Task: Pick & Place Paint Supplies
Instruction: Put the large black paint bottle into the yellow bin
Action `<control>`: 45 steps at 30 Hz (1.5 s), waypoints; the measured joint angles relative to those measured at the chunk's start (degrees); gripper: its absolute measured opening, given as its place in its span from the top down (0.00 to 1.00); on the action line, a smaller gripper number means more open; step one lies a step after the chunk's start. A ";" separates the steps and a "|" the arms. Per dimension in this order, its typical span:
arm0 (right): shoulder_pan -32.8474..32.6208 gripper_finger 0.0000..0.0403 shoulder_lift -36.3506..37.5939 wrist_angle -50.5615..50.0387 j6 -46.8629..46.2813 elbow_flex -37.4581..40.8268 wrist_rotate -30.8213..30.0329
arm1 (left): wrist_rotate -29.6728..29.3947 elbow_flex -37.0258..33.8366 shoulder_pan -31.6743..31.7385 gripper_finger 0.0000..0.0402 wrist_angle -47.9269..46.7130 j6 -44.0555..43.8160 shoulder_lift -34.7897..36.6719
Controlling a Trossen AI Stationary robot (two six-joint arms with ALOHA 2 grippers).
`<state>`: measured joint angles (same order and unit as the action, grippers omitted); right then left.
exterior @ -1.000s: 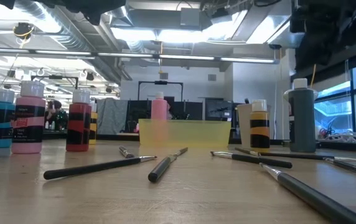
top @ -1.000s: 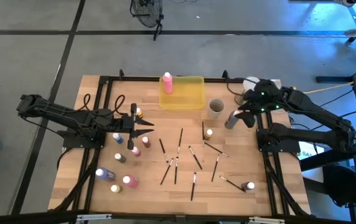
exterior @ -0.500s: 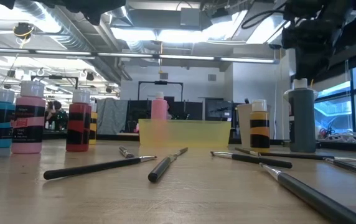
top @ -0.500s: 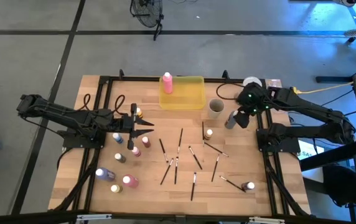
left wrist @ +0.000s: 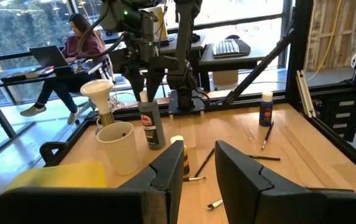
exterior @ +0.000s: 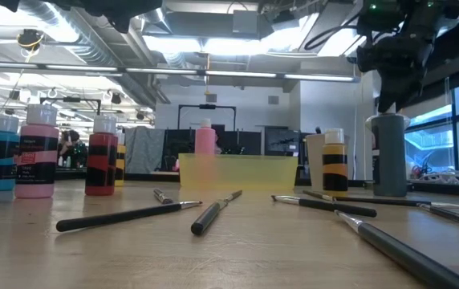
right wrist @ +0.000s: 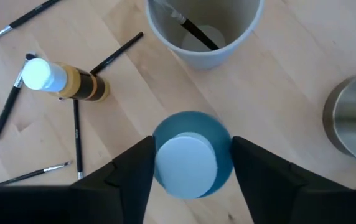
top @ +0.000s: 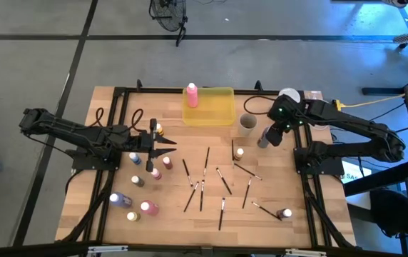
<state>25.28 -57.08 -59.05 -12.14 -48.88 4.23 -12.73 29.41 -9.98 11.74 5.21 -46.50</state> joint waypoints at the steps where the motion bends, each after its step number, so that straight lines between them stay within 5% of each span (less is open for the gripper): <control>1: 0.00 0.50 0.00 -0.06 -0.54 0.00 0.02 | 0.00 0.00 0.00 0.79 -0.11 -0.02 0.00; 12: 0.02 0.68 0.02 -0.82 -0.90 -0.15 -0.07 | 0.00 0.00 -0.04 0.79 -1.48 -1.27 -0.02; 33: -6.29 0.70 -0.26 -5.26 -0.67 -2.11 -5.47 | 0.66 0.00 -0.04 0.79 -1.72 -1.64 -0.02; 45: -10.66 0.70 -0.22 -10.16 -1.78 -12.83 -5.06 | 0.66 0.00 -0.04 0.79 -1.70 -1.57 -0.02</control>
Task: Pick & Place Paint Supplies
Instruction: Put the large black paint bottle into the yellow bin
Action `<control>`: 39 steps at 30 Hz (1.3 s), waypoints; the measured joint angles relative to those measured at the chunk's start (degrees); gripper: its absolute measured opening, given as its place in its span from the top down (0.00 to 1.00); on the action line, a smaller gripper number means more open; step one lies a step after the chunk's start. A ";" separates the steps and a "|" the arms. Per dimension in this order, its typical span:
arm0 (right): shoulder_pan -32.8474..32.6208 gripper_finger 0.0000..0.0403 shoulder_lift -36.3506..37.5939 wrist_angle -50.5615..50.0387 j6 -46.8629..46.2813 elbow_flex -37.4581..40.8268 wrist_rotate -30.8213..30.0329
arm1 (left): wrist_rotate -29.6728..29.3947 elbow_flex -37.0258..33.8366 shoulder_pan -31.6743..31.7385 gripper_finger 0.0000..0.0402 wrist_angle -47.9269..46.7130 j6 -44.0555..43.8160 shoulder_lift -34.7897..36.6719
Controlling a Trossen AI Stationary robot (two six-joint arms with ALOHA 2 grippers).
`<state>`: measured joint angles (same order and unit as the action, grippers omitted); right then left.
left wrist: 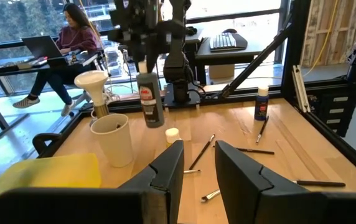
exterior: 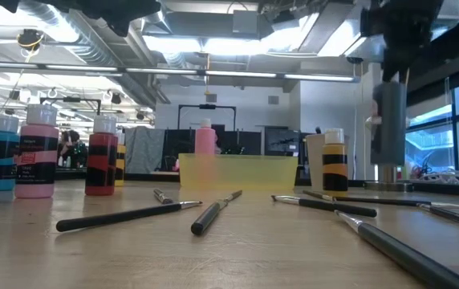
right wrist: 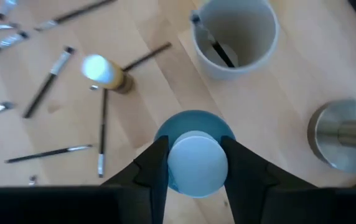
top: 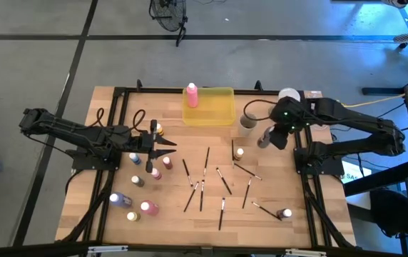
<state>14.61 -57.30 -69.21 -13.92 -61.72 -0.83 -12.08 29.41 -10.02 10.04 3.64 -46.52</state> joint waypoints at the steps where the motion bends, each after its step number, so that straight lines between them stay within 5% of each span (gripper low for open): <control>1: -0.33 0.70 0.01 -0.44 0.12 -1.26 0.04 | 0.00 0.00 0.00 0.79 0.00 -0.01 0.00; 13: -2.73 0.70 -1.62 5.34 4.60 -11.48 2.51 | 0.00 0.00 0.00 0.79 0.02 0.07 0.00; 22: -1.69 0.70 -12.41 15.32 14.69 -16.73 2.12 | 3.64 0.00 -0.02 0.79 0.02 -0.05 0.00; 33: 2.66 0.70 -32.80 4.83 17.01 -39.89 -6.38 | 4.28 0.00 -0.02 0.79 -0.95 -3.52 0.02; 39: 7.27 0.70 -41.07 -2.12 17.36 -52.64 -6.32 | 4.28 0.00 -0.02 0.79 -2.43 -4.59 0.02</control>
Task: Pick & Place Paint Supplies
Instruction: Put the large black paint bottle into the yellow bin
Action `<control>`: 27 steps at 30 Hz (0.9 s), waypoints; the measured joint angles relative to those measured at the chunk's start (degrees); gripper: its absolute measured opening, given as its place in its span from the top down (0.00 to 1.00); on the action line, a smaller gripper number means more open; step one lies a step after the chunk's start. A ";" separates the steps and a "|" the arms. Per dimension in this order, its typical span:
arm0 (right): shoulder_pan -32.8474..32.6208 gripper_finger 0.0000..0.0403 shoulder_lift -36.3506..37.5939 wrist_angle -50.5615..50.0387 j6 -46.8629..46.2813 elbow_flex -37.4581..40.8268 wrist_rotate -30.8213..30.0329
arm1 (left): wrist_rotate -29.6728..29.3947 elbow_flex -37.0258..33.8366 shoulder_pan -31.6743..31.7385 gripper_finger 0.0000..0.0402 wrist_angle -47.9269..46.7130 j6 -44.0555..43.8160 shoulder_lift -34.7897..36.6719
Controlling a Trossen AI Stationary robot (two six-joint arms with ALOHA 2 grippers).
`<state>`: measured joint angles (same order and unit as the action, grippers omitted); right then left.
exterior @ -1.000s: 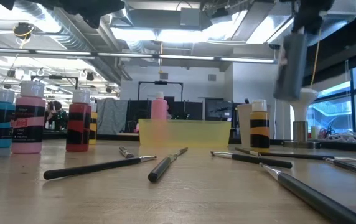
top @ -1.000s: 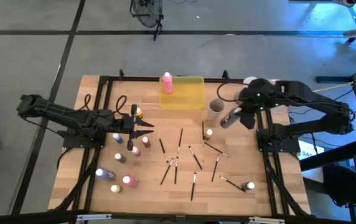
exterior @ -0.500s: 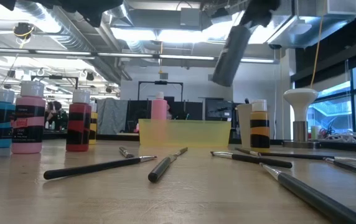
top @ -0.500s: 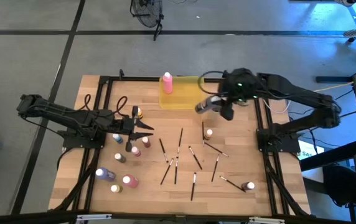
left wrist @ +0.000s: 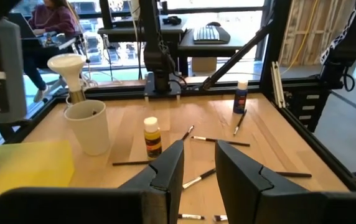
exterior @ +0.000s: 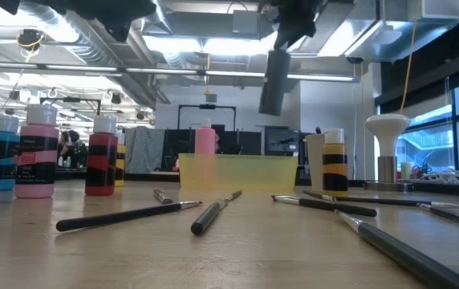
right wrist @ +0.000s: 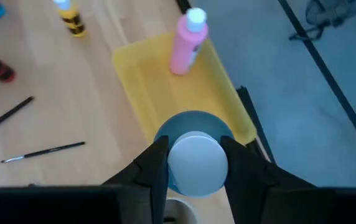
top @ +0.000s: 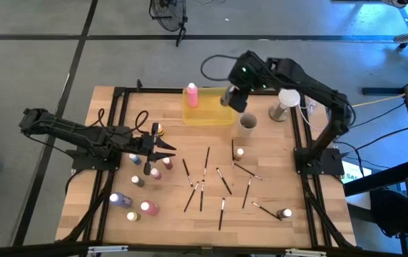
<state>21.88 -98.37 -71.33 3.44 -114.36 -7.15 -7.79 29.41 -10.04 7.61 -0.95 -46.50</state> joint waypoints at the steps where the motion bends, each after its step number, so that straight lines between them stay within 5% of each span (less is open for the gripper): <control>1: 0.95 0.70 -1.17 -1.03 0.05 -1.46 0.74 | 0.00 0.00 0.00 0.78 -0.08 0.00 0.00; 11: 9.86 0.70 -8.95 -0.48 1.14 -4.58 9.19 | 0.00 0.00 0.00 0.79 -0.11 0.00 0.00; 27: 14.60 0.70 -17.96 3.86 1.91 -4.58 10.33 | 0.00 0.00 0.00 0.79 -0.17 -0.85 0.00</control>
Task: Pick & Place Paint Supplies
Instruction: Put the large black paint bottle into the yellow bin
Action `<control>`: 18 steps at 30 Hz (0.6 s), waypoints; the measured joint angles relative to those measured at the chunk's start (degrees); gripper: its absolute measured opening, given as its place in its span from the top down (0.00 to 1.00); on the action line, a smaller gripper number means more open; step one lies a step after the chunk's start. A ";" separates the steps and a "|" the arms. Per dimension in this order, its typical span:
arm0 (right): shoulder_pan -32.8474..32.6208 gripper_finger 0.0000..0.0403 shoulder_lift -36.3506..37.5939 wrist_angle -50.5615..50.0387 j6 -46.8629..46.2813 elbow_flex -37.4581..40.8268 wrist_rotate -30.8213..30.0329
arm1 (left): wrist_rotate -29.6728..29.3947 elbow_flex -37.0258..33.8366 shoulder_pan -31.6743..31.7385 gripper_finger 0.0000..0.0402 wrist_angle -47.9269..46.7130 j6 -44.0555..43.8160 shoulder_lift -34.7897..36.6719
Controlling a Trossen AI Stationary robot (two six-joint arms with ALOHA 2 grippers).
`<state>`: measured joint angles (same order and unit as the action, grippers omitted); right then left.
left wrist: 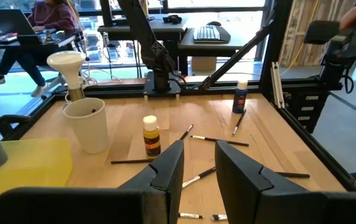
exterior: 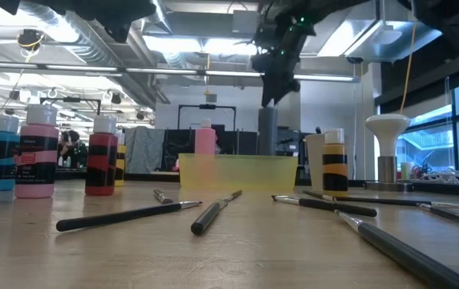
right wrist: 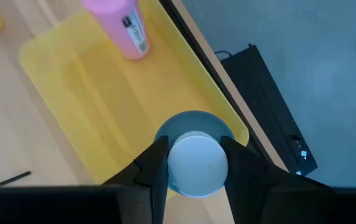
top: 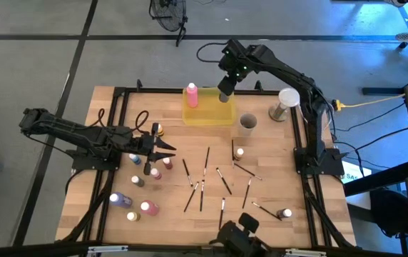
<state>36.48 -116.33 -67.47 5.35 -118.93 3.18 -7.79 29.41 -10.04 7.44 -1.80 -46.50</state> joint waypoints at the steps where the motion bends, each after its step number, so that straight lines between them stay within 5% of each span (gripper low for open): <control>1: 0.20 0.70 -0.38 0.00 0.07 0.00 -0.08 | 0.00 0.00 0.00 0.78 -0.02 0.00 0.00; 18: 2.52 0.70 -5.65 1.25 1.41 0.00 -1.38 | -0.02 0.00 0.00 0.79 -1.68 0.42 0.00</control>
<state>39.00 -121.97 -66.22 6.76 -118.93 1.80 -7.81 29.41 -10.04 5.76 -1.38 -46.50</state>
